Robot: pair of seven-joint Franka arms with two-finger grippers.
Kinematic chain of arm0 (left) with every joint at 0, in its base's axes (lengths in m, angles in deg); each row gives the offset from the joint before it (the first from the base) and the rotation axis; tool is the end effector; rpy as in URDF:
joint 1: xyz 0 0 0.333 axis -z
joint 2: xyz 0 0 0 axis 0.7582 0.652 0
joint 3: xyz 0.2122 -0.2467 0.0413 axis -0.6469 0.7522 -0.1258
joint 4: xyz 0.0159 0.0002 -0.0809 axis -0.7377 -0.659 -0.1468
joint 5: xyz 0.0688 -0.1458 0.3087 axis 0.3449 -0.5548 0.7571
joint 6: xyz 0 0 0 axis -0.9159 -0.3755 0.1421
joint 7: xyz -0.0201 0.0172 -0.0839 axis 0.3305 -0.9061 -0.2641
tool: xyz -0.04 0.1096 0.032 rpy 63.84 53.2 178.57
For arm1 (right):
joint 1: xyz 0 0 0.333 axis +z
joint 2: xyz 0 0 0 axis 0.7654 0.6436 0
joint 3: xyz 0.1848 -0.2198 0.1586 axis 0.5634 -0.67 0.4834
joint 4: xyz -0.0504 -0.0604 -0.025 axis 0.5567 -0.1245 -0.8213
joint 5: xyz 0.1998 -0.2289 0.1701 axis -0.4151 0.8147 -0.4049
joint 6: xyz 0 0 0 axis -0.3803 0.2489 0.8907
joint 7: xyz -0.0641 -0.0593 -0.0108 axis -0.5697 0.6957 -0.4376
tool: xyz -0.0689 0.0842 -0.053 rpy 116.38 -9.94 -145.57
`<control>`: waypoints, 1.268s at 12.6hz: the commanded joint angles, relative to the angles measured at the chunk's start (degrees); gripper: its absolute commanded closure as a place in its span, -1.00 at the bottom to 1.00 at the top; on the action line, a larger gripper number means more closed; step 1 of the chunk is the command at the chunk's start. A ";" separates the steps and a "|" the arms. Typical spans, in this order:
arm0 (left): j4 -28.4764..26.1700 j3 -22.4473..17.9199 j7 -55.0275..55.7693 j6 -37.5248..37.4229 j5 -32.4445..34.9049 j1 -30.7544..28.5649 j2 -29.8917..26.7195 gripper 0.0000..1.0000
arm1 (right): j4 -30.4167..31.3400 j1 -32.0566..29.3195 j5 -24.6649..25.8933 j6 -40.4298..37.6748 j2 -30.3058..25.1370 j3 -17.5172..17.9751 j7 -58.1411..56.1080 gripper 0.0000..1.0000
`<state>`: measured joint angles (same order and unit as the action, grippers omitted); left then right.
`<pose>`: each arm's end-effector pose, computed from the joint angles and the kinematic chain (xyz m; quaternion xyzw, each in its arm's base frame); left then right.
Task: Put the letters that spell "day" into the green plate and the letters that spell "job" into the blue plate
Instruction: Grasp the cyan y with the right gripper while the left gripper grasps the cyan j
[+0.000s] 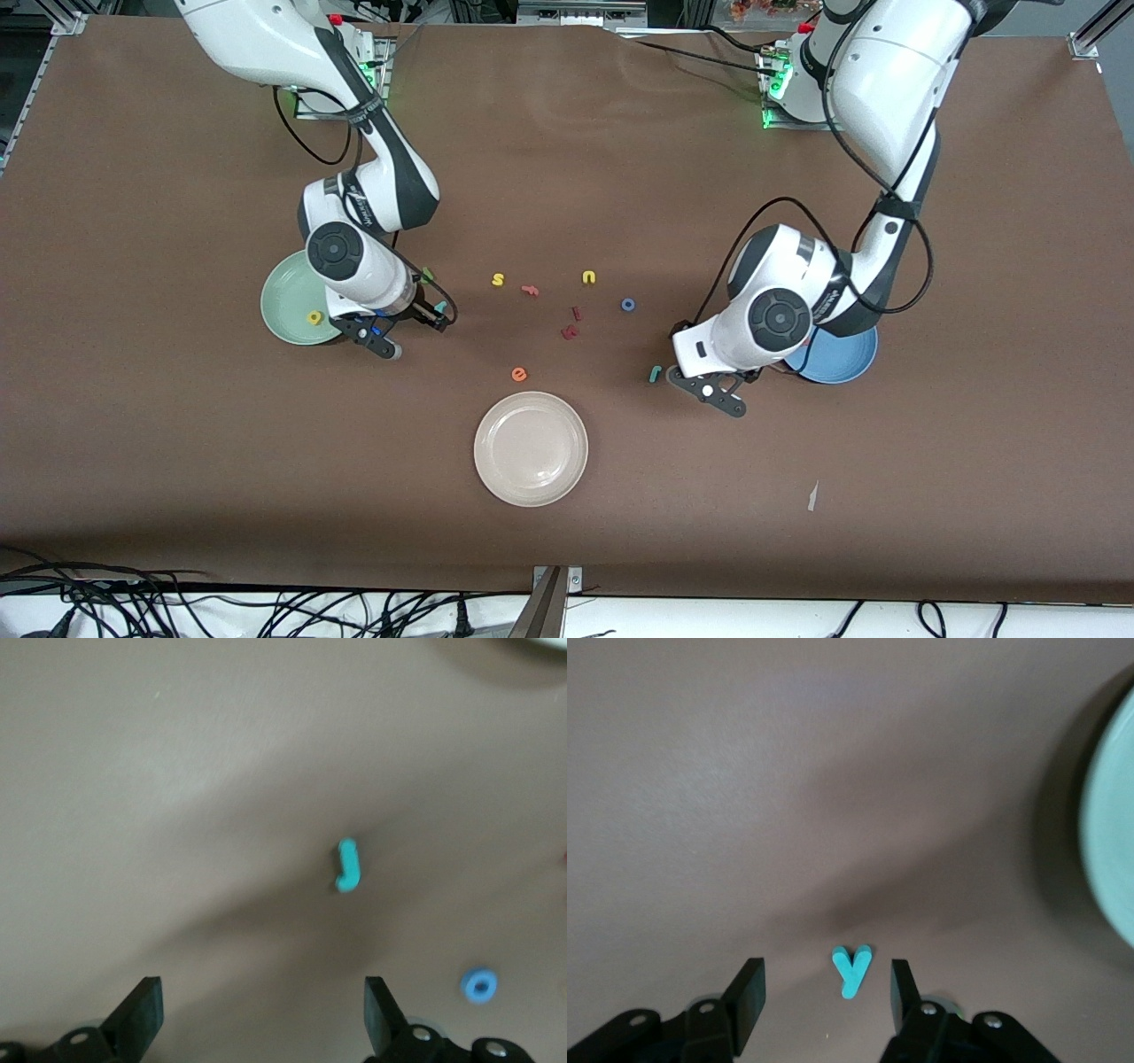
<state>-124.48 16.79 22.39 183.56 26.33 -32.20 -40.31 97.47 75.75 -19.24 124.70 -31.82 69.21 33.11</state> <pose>0.6256 -0.2743 0.2709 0.9704 -0.2324 -0.0572 0.0333 0.5376 0.2566 0.2494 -0.9619 0.2696 0.0444 0.0082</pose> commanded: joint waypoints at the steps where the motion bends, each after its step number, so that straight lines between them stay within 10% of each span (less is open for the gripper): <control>1: 8.27 -0.72 3.27 -0.68 -0.79 1.70 5.60 -1.00 | 3.97 0.55 -0.19 6.13 0.87 -0.06 0.89 -0.30; 10: 10.57 -6.00 9.18 7.93 -0.43 8.38 11.24 -0.88 | 4.95 1.69 -0.19 7.82 1.75 -0.06 1.07 0.08; 16: 7.41 -5.82 9.96 7.05 -0.08 9.70 10.54 -0.68 | 4.42 1.70 0.07 7.21 1.49 -0.15 -0.16 0.80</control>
<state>-116.10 11.82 31.52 191.28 26.33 -23.85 -29.75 101.70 77.20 -19.23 131.44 -29.92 69.22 33.27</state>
